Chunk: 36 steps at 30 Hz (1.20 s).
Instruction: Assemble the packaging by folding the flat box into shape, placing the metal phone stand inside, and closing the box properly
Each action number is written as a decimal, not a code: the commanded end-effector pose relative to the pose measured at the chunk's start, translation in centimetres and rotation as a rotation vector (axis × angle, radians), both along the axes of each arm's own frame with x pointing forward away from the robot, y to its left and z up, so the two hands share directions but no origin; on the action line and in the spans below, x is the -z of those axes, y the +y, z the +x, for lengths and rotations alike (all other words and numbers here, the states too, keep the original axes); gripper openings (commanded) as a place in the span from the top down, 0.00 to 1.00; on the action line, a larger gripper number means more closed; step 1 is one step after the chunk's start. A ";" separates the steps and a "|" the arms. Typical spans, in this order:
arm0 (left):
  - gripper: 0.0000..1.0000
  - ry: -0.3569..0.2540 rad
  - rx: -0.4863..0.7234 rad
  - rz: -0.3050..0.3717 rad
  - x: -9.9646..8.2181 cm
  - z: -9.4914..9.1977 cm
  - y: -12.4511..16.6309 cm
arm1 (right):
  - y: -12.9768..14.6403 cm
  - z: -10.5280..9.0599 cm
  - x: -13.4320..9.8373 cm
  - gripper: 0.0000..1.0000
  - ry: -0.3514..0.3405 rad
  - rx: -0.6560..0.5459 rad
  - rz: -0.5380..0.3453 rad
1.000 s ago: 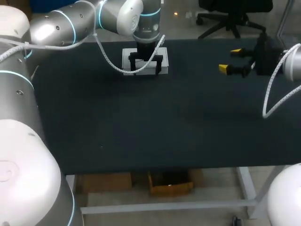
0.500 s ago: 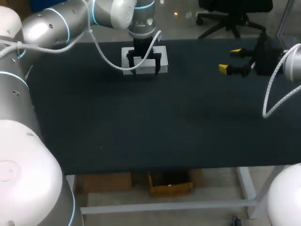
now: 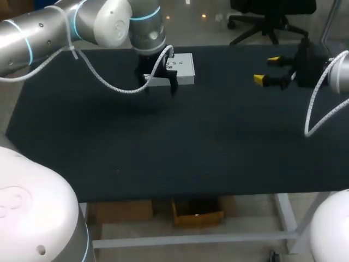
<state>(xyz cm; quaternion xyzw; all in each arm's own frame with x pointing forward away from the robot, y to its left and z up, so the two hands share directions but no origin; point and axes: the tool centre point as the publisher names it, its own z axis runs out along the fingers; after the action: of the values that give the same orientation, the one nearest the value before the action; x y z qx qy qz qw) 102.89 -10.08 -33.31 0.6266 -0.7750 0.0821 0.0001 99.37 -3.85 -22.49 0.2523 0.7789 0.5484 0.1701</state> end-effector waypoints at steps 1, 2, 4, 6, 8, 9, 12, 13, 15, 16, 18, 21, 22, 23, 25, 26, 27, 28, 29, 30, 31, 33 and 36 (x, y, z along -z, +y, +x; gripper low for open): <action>0.00 -0.491 -0.044 -0.169 -0.1 -6.0 3.2 | -0.1 -0.1 0.0 0.00 -0.003 -0.002 0.004; 0.00 -0.496 -0.033 -0.182 -0.1 -6.3 3.3 | -0.1 -0.1 0.0 0.00 -0.003 -0.002 0.004; 0.00 -0.499 -0.026 -0.205 -0.3 -6.1 3.9 | -0.1 -0.1 0.0 0.00 -0.003 -0.002 0.004; 0.00 -0.511 -0.001 -0.239 -0.4 -6.0 4.2 | -0.1 -0.1 0.0 0.00 -0.003 -0.002 0.004; 0.00 -0.531 0.027 -0.257 -0.6 -5.8 4.5 | -0.1 -0.1 0.0 0.00 -0.003 -0.002 0.004; 0.00 -0.544 0.044 -0.277 -0.7 -5.7 4.6 | -0.1 -0.1 0.0 0.00 -0.003 -0.002 0.004; 0.00 -0.571 0.086 -0.310 -0.9 -5.7 4.8 | -0.1 -0.1 0.0 0.00 -0.003 -0.002 0.004; 0.00 -0.568 0.099 -0.319 -1.1 -5.6 4.7 | -0.1 -0.1 0.0 0.00 -0.003 -0.002 0.004; 0.00 -0.560 0.107 -0.332 -1.6 -5.3 4.6 | -0.1 -0.1 0.0 0.00 -0.003 -0.002 0.004; 0.00 -0.557 0.115 -0.344 -1.9 -5.3 4.5 | -0.1 -0.1 0.0 0.00 -0.003 -0.002 0.004; 0.00 -0.556 0.145 -0.358 -2.6 -5.1 4.5 | -0.1 -0.1 0.0 0.00 -0.003 -0.002 0.004; 0.00 -0.521 0.249 -0.364 -3.6 -4.9 4.7 | -0.1 -0.1 0.0 0.00 -0.003 -0.002 0.004; 0.00 -0.521 0.249 -0.364 -3.6 -4.9 4.7 | -0.1 -0.1 0.0 0.00 -0.003 -0.002 0.004; 0.00 -0.521 0.249 -0.364 -3.6 -4.9 4.7 | -0.1 -0.1 0.0 0.00 -0.003 -0.002 0.004; 0.00 -0.521 0.249 -0.364 -3.6 -4.9 4.7 | -0.1 -0.1 0.0 0.00 -0.003 -0.002 0.004; 0.00 -0.521 0.249 -0.364 -3.6 -4.9 4.7 | -0.1 -0.1 0.0 0.00 -0.003 -0.002 0.004; 0.00 -0.521 0.249 -0.364 -3.6 -4.9 4.7 | -0.1 -0.1 0.0 0.00 -0.003 -0.002 0.004; 0.00 -0.521 0.249 -0.364 -3.6 -4.9 4.7 | -0.1 -0.1 0.0 0.00 -0.003 -0.002 0.004; 0.00 -0.521 0.249 -0.364 -3.6 -4.9 4.7 | -0.1 -0.1 0.0 0.00 -0.003 -0.002 0.004; 0.00 -0.521 0.249 -0.364 -3.6 -4.9 4.7 | -0.1 -0.1 0.0 0.00 -0.003 -0.002 0.004; 0.00 -0.521 0.249 -0.364 -3.6 -4.9 4.7 | -0.1 -0.1 0.0 0.00 -0.003 -0.002 0.004; 0.00 -0.521 0.249 -0.364 -3.6 -4.9 4.7 | -0.1 -0.1 0.0 0.00 -0.003 -0.002 0.004; 0.00 -0.572 0.280 -0.343 -3.7 -5.9 4.7 | -0.1 -0.1 0.0 0.00 -0.003 -0.002 0.004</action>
<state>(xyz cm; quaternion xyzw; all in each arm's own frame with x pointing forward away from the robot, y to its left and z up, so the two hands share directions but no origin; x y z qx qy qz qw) 98.05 -5.30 -29.74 0.4636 -0.7989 0.3740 -0.0831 99.37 -3.85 -22.49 0.2523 0.7789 0.5484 0.1701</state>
